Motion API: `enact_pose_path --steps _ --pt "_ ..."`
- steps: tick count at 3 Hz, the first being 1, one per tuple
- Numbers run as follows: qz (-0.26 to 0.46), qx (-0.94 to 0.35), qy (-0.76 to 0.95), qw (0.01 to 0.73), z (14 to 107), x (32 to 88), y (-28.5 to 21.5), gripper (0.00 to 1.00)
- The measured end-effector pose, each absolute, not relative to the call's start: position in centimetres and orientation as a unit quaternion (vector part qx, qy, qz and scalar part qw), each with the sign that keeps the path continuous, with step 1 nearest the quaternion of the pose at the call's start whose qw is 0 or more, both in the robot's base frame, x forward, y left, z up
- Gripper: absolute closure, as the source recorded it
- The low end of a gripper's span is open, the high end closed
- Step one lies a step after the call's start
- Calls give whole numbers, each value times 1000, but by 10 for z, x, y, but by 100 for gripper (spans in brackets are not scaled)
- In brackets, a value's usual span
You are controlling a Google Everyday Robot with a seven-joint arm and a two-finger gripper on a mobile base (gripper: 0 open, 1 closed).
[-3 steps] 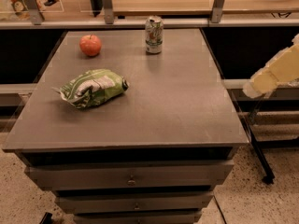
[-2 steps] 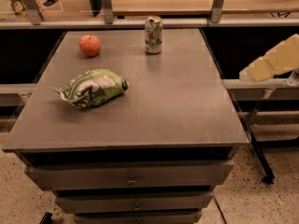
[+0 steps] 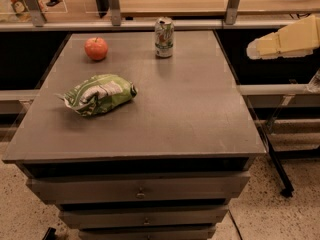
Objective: Pick 7up can
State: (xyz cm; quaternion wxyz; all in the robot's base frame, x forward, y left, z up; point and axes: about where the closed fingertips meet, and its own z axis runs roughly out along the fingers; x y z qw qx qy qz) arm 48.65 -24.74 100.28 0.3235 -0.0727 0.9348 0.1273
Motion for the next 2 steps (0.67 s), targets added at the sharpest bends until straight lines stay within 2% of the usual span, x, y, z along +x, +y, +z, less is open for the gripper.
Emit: enact_pose_path --steps 1,2 --pt "122 -73 937 320 1001 485 -245 0" --pt "169 -29 934 313 980 488 -218 0"
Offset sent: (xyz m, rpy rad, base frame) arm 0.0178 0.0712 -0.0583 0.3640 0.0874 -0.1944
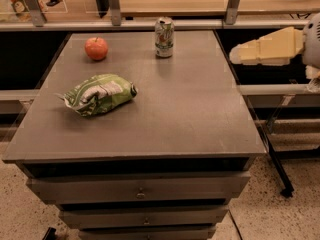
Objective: Pick 7up can
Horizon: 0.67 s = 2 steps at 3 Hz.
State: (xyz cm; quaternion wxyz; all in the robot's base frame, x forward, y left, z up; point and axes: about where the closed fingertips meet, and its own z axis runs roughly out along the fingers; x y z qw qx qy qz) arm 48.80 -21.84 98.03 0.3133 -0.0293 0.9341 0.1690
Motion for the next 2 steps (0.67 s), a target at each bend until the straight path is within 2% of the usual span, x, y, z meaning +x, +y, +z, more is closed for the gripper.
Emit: enact_pose_path --steps 1,2 --pt "242 51 918 309 958 506 -181 0" --pt "274 80 898 333 956 538 -152 0"
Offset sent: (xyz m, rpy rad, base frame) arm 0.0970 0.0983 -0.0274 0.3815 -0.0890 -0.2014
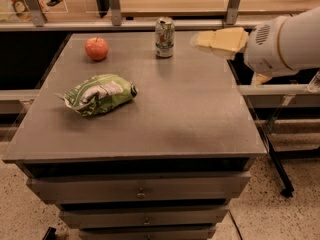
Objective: Pick 7up can
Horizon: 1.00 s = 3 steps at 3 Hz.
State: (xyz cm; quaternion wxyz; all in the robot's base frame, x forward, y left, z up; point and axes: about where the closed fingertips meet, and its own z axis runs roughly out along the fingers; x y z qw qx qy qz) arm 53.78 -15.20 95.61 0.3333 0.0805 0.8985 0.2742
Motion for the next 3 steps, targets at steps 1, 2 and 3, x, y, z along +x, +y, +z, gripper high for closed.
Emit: enact_pose_path --steps 1,2,3 --pt "292 101 883 354 958 575 -140 0" --pt "276 98 881 373 957 609 -130 0" --pt "221 52 886 404 948 636 -121 0"
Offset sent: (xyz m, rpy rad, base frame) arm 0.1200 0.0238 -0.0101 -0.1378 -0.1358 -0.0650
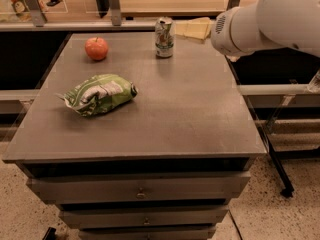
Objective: Pick 7up can
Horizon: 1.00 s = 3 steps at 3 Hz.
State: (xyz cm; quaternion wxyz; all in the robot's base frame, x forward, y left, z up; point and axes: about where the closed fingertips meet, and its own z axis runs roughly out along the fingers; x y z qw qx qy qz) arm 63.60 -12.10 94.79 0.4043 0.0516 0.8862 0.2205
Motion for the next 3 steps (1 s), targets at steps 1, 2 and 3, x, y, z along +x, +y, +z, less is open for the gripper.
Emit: enact_pose_path --steps 1,2,3 --pt "173 -1 886 429 940 659 -113 0" --pt "117 -20 883 454 943 680 -114 0" --pt "117 -20 883 454 943 680 -114 0"
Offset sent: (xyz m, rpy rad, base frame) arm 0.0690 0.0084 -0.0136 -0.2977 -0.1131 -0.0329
